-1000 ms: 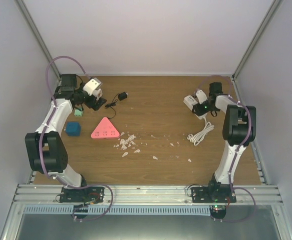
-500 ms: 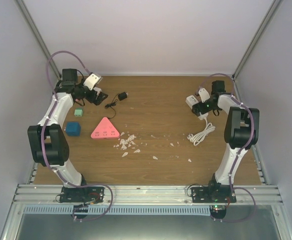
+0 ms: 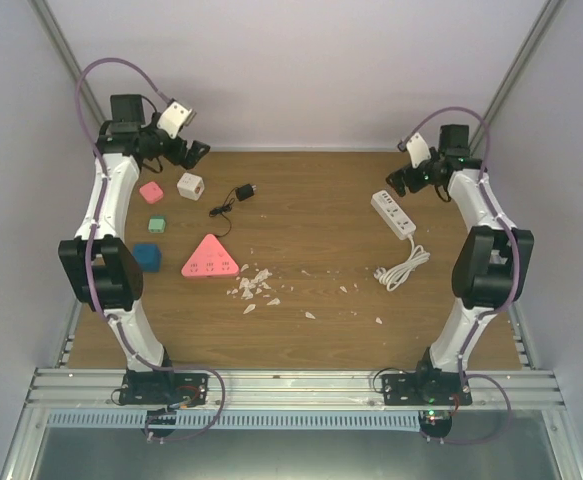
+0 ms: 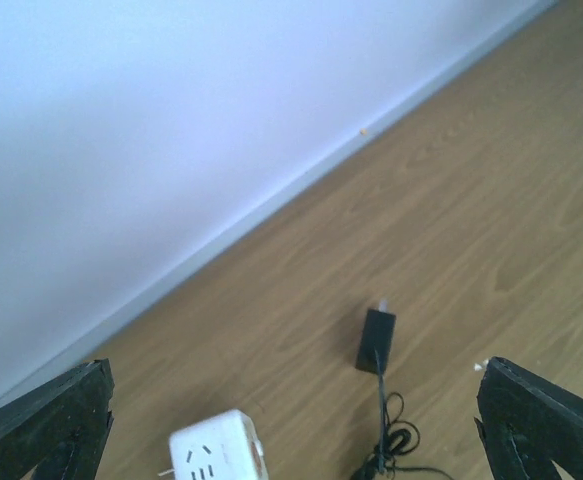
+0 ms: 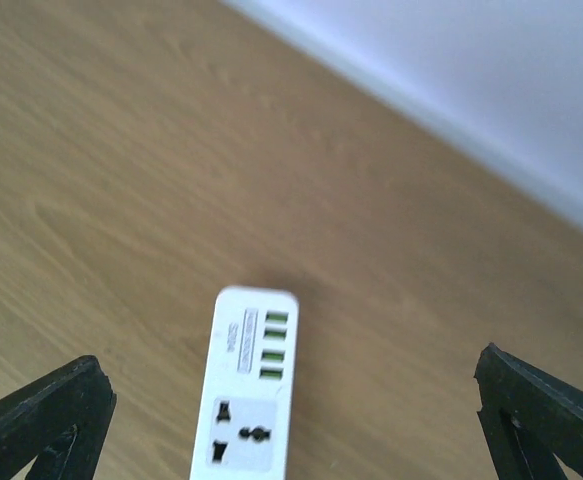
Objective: Pull the plug off the socket
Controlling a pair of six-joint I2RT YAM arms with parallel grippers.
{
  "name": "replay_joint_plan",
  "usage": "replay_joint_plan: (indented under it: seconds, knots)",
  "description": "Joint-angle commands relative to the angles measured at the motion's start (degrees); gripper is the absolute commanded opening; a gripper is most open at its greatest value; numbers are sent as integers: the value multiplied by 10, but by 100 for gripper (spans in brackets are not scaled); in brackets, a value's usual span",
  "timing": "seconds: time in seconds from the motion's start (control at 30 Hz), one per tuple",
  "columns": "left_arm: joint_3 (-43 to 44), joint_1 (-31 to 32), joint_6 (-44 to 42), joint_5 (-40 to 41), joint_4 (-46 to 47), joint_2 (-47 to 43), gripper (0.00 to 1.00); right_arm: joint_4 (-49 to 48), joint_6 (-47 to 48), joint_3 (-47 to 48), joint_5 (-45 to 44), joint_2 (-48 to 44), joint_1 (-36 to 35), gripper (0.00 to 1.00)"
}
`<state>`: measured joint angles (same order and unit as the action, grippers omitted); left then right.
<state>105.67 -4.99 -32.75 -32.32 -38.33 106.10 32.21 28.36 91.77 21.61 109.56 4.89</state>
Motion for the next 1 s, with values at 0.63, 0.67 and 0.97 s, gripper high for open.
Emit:
replay_joint_plan:
  seconds: [0.63,0.67,0.97]
  knots:
    - [-132,-97,112,46,-6,-85,99,-125,-127,-176,205,-219,110,100]
    - [-152,-96,108,46,1,-95,99,-129,-124,-194,206,-225,113,100]
    - [-271,-95,104,58,41,-151,99,-152,-96,-311,205,-267,118,100]
